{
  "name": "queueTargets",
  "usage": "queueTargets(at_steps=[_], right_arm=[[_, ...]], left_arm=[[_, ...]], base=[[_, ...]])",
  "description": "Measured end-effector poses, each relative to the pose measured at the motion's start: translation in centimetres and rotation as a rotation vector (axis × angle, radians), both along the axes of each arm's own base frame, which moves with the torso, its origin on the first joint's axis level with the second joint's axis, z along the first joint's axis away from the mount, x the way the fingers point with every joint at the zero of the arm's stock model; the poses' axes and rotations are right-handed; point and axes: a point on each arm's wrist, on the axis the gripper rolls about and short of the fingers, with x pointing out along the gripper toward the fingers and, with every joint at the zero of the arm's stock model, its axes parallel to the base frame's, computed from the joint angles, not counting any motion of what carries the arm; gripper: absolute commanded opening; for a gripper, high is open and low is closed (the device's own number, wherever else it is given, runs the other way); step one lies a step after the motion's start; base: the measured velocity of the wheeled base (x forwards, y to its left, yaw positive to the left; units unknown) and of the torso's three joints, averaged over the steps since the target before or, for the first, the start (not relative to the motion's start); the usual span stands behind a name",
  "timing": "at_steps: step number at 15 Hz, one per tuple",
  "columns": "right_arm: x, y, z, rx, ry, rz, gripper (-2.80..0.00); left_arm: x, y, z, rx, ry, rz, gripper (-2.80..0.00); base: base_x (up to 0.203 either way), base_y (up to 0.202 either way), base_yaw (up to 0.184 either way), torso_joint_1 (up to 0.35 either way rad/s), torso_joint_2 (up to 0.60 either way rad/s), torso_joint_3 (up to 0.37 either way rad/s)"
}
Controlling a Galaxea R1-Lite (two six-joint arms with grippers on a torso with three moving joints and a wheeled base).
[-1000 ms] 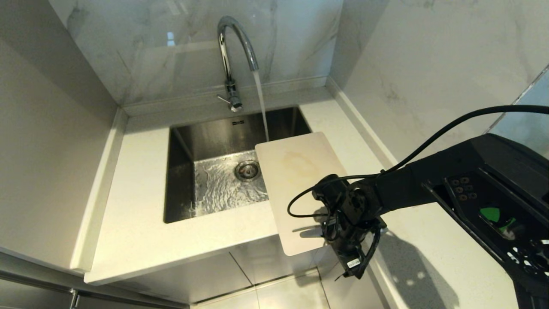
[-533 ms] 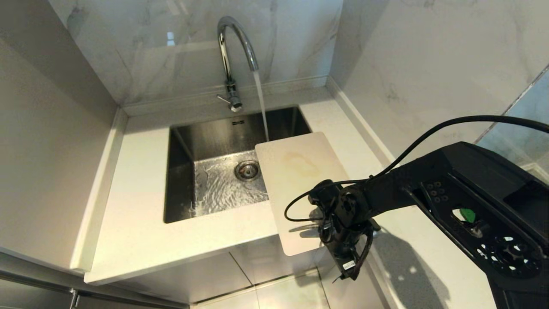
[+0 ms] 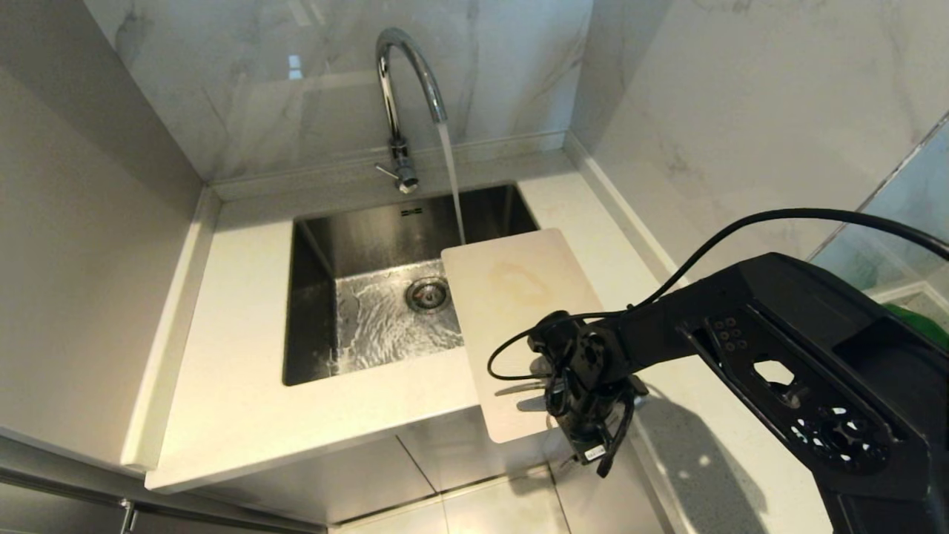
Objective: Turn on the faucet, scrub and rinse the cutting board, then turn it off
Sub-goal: Pick up the cutting board
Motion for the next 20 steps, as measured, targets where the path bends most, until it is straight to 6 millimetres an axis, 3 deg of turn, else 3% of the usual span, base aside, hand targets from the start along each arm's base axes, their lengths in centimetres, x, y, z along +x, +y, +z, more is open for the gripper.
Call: queueTargets(at_steps=[6,9,14,20], right_arm=[[0.3,-0.2,0.4,0.005,-0.012,-0.005,-2.8],[-0.2,-0.4,2.0,0.008,-0.021,-0.003,-2.8],[-2.4,-1.5,7.4,-0.023,-0.081,0.048,-2.8],[-6.6,-3.7,14.1,-0.115,-0.153,0.169,-2.8]], left_arm=[[0.0,0.0,0.0,0.0,0.0,-0.001,-2.8],[0.0,0.0,0.0,0.0,0.0,0.0,-2.8],[0.0,0.0,0.0,0.0,0.0,0.0,-2.8],[0.0,0.0,0.0,0.0,0.0,0.0,-2.8]], base=[[0.0,0.0,0.0,0.0,0.0,0.0],[0.0,0.0,0.0,0.0,0.0,0.0],[0.0,0.0,0.0,0.0,0.0,0.0],[0.0,0.0,0.0,0.0,0.0,0.0]])
